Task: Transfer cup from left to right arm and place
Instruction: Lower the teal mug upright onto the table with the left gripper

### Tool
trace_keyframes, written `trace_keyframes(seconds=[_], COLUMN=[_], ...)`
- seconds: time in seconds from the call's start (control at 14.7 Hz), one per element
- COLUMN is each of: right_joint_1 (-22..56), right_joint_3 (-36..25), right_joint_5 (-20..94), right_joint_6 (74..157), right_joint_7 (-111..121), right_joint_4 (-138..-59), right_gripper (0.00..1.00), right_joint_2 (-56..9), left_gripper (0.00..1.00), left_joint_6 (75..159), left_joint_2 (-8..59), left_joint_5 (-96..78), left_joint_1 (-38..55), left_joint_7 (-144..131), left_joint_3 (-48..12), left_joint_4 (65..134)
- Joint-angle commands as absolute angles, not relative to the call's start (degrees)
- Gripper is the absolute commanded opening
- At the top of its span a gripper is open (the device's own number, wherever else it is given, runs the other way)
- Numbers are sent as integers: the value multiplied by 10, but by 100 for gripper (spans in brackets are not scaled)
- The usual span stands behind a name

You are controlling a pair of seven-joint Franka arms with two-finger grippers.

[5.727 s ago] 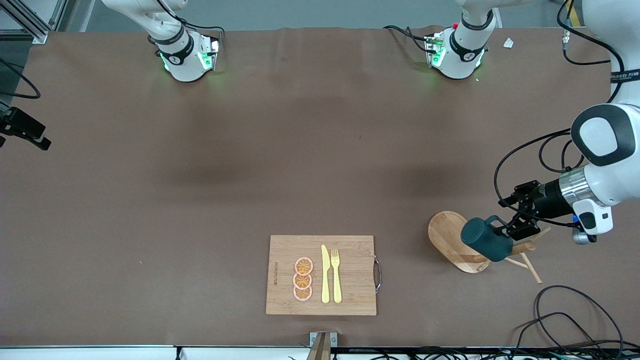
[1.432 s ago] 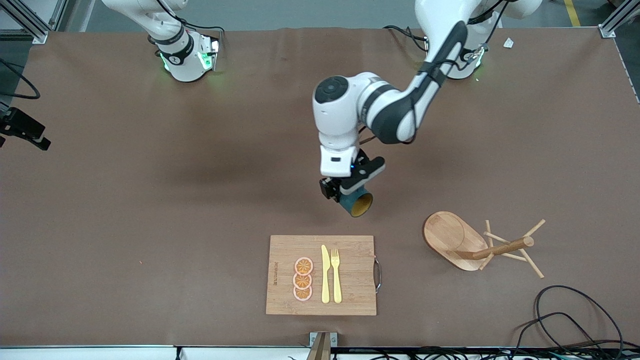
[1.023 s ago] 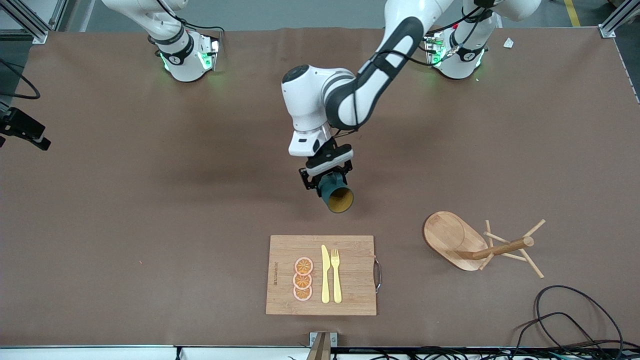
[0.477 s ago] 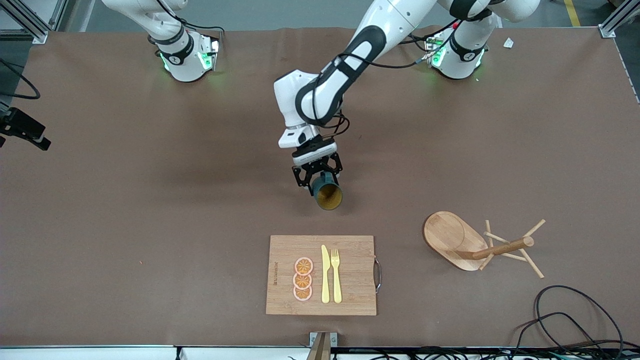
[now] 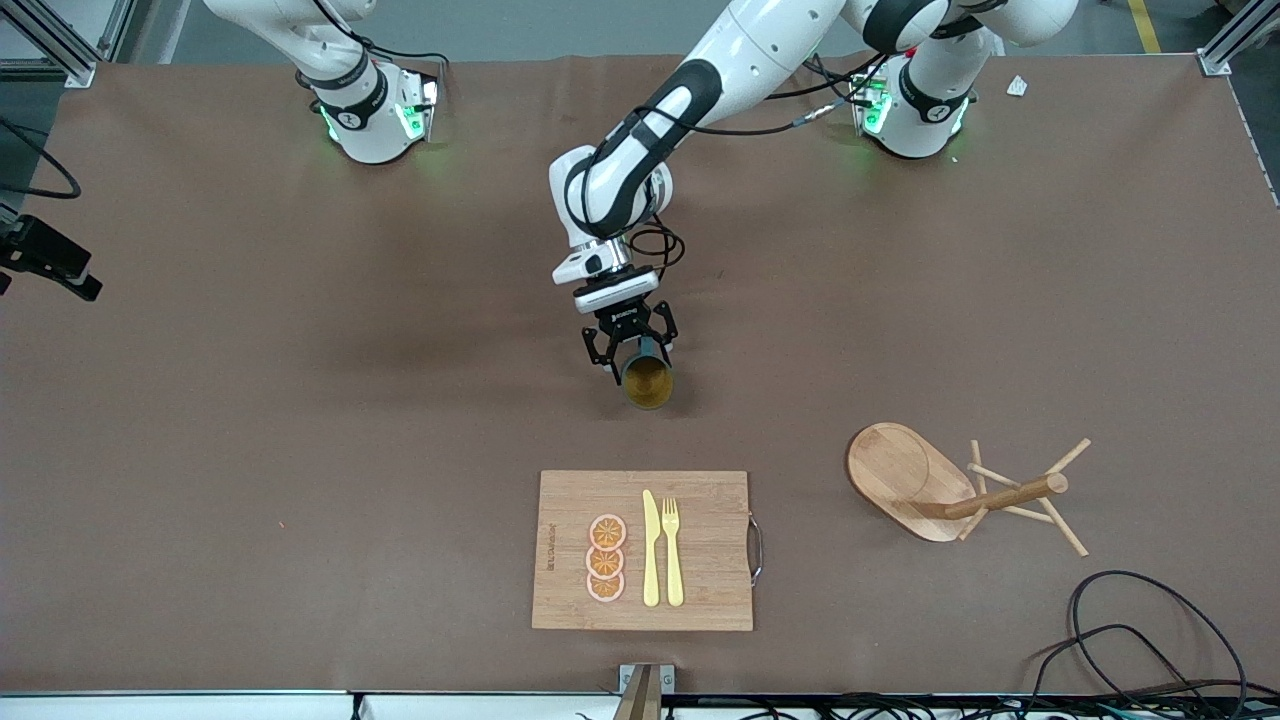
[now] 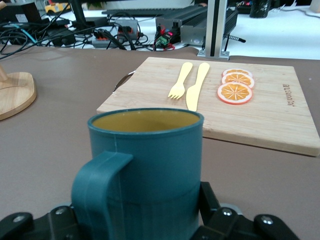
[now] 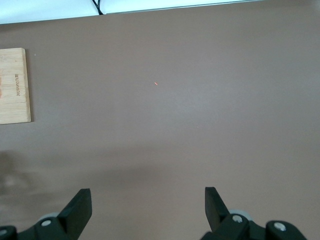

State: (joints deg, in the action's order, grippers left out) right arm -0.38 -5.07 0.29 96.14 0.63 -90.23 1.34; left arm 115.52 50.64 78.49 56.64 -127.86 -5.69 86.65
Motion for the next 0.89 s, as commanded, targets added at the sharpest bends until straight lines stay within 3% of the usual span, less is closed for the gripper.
trace_keyframes(seconds=[0.0,0.48,0.55,0.61,0.82], right_joint_1=[-18,-18,-18,-18,-18], right_joint_3=[-40,-40,-40,-40,-40], right_joint_5=[4,4,4,4,4], right_joint_6=[963,963,963,963,963], right_joint_7=[15,15,15,15,15], right_joint_4=[-911,-911,-911,-911,-911], right_gripper=[100,100,100,100,100], right_joint_2=[20,20,20,20,20], left_gripper=[72,80,87,100,100], left_joint_6=[1137,1134,1127,1121,1104], left_joint_2=[523,568,570,570,564], left_joint_5=[843,888,886,885,858], left_joint_1=[578,607,614,617,633], left_joint_7=[-1331,-1362,-1361,-1357,-1354], left_joint_3=[-52,-52,-52,-53,-57], left_joint_4=[853,855,857,858,861])
